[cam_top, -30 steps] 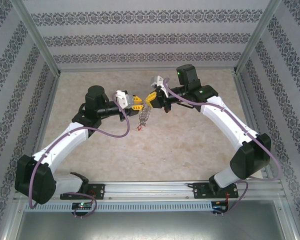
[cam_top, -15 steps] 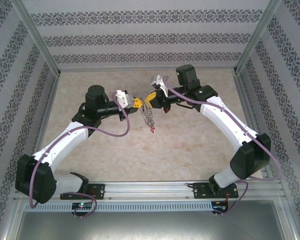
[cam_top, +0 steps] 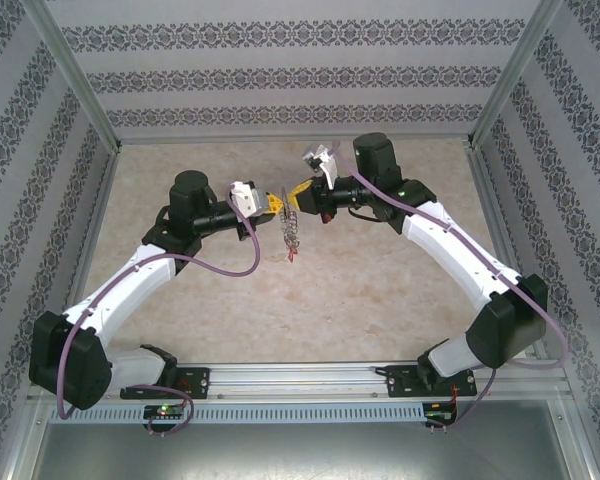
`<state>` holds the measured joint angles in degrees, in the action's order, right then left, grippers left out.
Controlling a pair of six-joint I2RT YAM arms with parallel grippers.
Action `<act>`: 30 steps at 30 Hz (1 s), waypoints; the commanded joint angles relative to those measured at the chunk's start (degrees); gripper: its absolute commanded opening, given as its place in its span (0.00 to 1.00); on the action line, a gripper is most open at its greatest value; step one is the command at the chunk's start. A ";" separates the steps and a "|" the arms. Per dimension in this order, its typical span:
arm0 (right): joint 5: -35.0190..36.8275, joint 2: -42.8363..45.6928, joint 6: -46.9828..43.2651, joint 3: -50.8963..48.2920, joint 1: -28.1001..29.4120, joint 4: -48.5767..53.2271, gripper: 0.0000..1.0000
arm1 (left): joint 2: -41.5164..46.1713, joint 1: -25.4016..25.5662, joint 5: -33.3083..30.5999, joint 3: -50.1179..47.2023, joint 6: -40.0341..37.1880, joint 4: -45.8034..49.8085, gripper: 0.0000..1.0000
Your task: Put the keys on the keyring
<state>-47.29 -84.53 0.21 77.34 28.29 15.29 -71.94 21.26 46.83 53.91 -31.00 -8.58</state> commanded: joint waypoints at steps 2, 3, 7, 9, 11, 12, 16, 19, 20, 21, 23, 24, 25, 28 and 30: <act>1.29 2.30 11.41 -2.72 -0.34 -17.19 0.00 | 0.22 0.09 -0.20 0.30 -2.42 4.80 0.00; 1.59 2.03 12.77 -3.11 -0.14 -18.61 0.00 | 0.23 0.30 -0.20 0.32 -2.38 4.71 0.00; 5.35 1.56 15.05 -3.86 1.27 -21.64 0.00 | -0.46 1.38 -0.21 0.77 -1.55 3.99 0.00; 6.86 1.40 15.84 -4.27 1.64 -22.97 0.00 | -0.61 1.54 -0.42 0.57 -0.10 2.48 0.00; 8.10 1.30 16.28 -4.77 1.86 -23.68 0.00 | -0.69 1.61 -0.61 -0.27 2.04 -0.20 0.00; 8.95 1.45 16.68 -5.20 1.94 -24.01 0.00 | -0.73 1.63 -0.68 -0.40 2.81 -1.03 0.00; 13.17 2.12 20.50 -8.61 2.49 -28.47 0.00 | -0.79 1.60 -0.46 -0.44 4.62 -3.10 0.00; 13.87 1.53 22.92 -10.01 3.53 -31.43 0.00 | -1.41 1.69 -0.40 -0.65 7.15 -6.04 0.00; 14.03 1.28 22.99 -10.10 3.99 -31.78 0.00 | -1.66 1.69 -0.82 -0.70 8.13 -7.00 0.00; 14.48 1.14 22.93 -10.19 4.38 -32.02 0.00 | -1.78 1.75 -1.18 -0.86 8.89 -7.96 0.00; 15.29 0.62 22.88 -10.49 4.91 -32.56 0.00 | -1.89 1.76 -2.34 -1.49 10.67 -10.68 0.00; 15.52 0.51 22.99 -10.69 5.02 -33.06 0.00 | -1.81 1.78 -2.77 -1.84 11.40 -12.00 0.00; 15.85 0.34 23.31 -10.95 5.10 -33.44 0.00 | -1.67 1.78 -3.21 -2.25 12.02 -13.23 0.00; 14.81 0.02 23.14 -11.08 4.77 -33.29 0.00 | -1.13 1.81 -5.35 -2.60 12.38 -13.49 0.00; 11.53 -0.19 21.30 -10.44 4.03 -31.66 0.00 | -0.43 1.79 -8.06 -2.90 11.42 -12.34 0.00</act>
<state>-33.17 -84.18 22.35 66.26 32.36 -12.71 -73.67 21.67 39.72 51.86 -20.82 -17.52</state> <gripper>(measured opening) 0.049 0.045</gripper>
